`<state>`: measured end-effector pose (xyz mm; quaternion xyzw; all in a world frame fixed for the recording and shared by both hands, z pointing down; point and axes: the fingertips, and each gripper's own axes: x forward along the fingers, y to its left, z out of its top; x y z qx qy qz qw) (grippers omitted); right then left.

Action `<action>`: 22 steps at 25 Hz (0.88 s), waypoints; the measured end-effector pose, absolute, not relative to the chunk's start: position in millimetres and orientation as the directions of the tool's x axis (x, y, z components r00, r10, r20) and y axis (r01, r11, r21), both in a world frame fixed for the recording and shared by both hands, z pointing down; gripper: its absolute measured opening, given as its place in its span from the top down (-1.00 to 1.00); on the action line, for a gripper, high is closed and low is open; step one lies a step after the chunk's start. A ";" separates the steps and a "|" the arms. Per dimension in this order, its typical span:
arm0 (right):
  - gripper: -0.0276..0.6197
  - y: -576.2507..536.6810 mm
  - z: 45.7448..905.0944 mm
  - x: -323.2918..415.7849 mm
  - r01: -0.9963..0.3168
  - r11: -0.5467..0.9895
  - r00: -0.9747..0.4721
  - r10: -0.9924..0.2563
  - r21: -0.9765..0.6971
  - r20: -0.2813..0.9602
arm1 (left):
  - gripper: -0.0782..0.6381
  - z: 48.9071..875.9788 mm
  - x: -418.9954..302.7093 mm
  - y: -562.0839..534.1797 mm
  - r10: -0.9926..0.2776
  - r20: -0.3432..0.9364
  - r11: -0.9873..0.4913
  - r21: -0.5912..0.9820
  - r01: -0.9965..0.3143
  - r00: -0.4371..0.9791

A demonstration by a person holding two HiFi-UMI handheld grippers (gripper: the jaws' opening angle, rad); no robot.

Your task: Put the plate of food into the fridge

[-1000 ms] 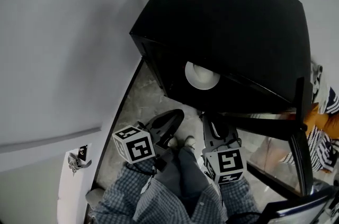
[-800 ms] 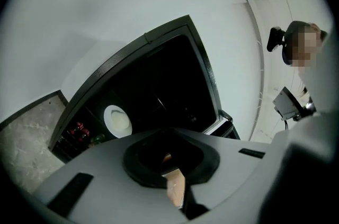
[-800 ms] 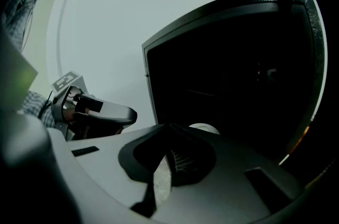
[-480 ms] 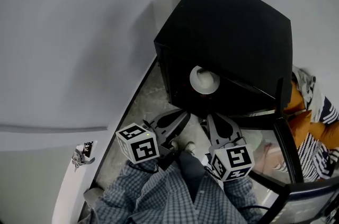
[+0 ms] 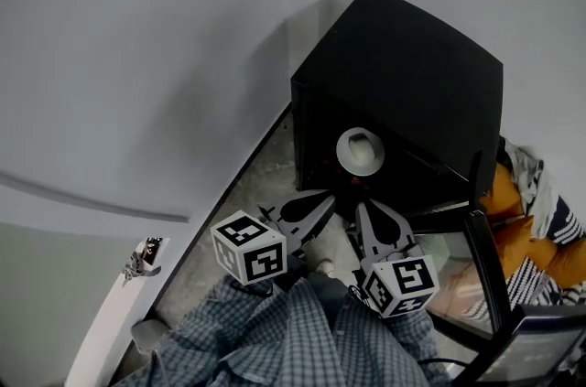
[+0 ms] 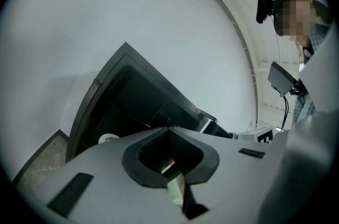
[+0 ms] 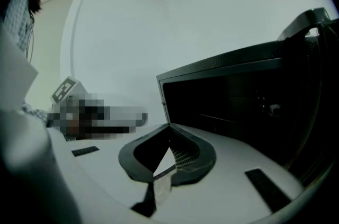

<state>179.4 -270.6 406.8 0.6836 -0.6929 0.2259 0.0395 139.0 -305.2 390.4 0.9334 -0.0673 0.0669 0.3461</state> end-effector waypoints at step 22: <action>0.90 -286.4 390.4 184.0 -0.962 -0.010 -0.083 -0.941 -0.271 0.329 | 0.76 374.9 145.2 -321.7 -0.268 0.198 -0.909 0.273 -0.316 0.943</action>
